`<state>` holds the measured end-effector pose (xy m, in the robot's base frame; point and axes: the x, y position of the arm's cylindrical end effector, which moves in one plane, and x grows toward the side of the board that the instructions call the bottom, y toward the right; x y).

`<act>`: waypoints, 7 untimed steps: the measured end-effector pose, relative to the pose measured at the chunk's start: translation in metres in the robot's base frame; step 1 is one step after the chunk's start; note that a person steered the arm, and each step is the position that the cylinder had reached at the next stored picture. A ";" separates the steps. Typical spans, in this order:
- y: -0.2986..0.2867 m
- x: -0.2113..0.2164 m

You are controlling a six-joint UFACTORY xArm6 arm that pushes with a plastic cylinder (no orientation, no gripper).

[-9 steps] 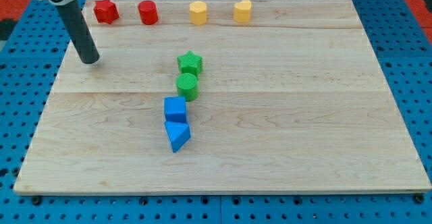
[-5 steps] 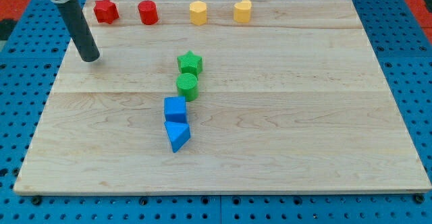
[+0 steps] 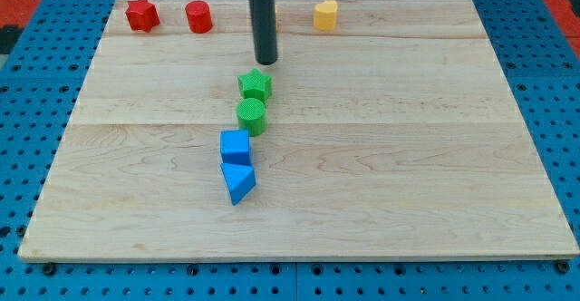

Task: Move your arm to the right of the yellow heart

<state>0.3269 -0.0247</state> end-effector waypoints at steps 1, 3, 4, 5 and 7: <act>0.038 -0.006; 0.119 -0.050; 0.138 -0.092; 0.133 -0.114; 0.053 -0.125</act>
